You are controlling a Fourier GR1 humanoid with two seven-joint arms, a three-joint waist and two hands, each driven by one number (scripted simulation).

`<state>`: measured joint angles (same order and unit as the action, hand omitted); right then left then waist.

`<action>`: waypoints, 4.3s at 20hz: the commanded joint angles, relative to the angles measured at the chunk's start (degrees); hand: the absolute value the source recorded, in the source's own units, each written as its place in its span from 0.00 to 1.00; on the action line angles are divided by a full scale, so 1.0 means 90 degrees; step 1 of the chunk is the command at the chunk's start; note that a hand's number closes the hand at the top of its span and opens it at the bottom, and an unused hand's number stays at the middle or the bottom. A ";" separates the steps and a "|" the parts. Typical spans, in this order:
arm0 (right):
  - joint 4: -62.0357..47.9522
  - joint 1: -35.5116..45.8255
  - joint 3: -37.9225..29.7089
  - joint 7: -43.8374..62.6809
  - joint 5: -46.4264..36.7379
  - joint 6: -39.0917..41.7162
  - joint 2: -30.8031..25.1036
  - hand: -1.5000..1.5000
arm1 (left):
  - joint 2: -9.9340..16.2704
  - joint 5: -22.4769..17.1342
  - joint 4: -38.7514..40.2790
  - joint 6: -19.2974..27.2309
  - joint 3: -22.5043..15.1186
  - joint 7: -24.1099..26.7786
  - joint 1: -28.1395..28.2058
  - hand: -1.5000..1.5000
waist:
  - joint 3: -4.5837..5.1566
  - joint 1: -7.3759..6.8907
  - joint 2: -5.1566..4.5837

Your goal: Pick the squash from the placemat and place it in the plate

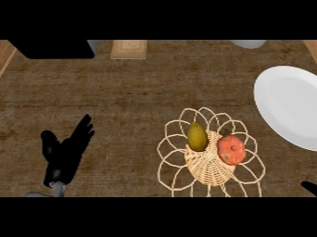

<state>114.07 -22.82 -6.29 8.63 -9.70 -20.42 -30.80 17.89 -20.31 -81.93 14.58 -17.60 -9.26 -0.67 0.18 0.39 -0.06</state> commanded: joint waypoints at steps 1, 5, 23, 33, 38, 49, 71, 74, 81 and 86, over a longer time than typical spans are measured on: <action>0.0566 -0.0210 0.0495 0.1217 -0.0534 0.0665 -0.0562 0.00 | -0.0047 0.0154 -0.0105 0.0007 -0.0165 0.0057 0.0246 0.50 | -0.0002 -0.0092 0.0001; 0.1199 0.0317 0.0959 0.2898 -0.1207 0.1025 -0.0730 0.00 | -0.0134 0.0124 0.0331 -0.0159 0.0058 0.0221 -0.0050 0.50 | -0.0003 -0.0093 -0.0013; -0.0126 0.2162 0.2772 0.4855 -0.3118 0.1984 0.1368 0.00 | -0.0322 0.0575 -0.0366 -0.0402 0.0367 -0.0225 0.0387 0.50 | -0.0021 -0.0058 0.0015; -0.1305 0.2698 0.2533 0.4592 -0.3914 0.2091 0.2001 0.00 | -0.0904 0.0995 0.0201 -0.0470 0.0702 -0.0094 0.0070 0.50 | -0.0020 -0.0051 0.0007; -0.2102 0.2672 0.2692 0.4353 -0.4516 0.1653 0.2377 0.00 | -0.0798 0.0973 0.0381 -0.0862 0.0996 0.0094 0.0032 0.50 | -0.0020 -0.0054 0.0005; -0.2618 0.2448 0.2274 0.3748 -0.4392 0.1793 0.2637 0.00 | -0.0899 0.1101 -0.0052 -0.1113 0.1312 -0.0640 -0.0109 0.50 | -0.0021 -0.0039 0.0007; -0.4149 0.5175 0.0412 0.6196 -0.6566 0.0649 0.2878 1.00 | -0.1208 0.1481 -0.0193 -0.1317 0.1058 -0.0388 0.0084 0.50 | -0.0001 -0.0552 -0.0248; -0.4509 0.5997 0.0000 0.6658 -0.7385 0.0309 0.2365 1.00 | -0.1253 0.1498 -0.0129 -0.1357 0.0986 -0.0383 0.0011 0.50 | 0.0016 -0.0731 -0.0300; -0.5211 0.7188 -0.0782 0.7503 -0.9023 -0.0187 0.2058 1.00 | -0.1297 0.1576 -0.0138 -0.1380 0.0886 -0.0398 -0.0288 0.50 | 0.0000 -0.0929 -0.0343; -0.5403 0.7512 -0.1422 0.8011 -0.9983 -0.0722 0.2175 1.00 | -0.1286 0.1492 -0.0045 -0.1430 0.0943 -0.0422 -0.0223 0.50 | -0.0020 -0.0914 -0.0328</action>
<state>67.26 41.15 -15.88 66.36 -93.44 -18.78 -12.03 6.61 -6.43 -82.86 1.97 -9.20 -12.96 -2.55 0.11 -7.68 -2.96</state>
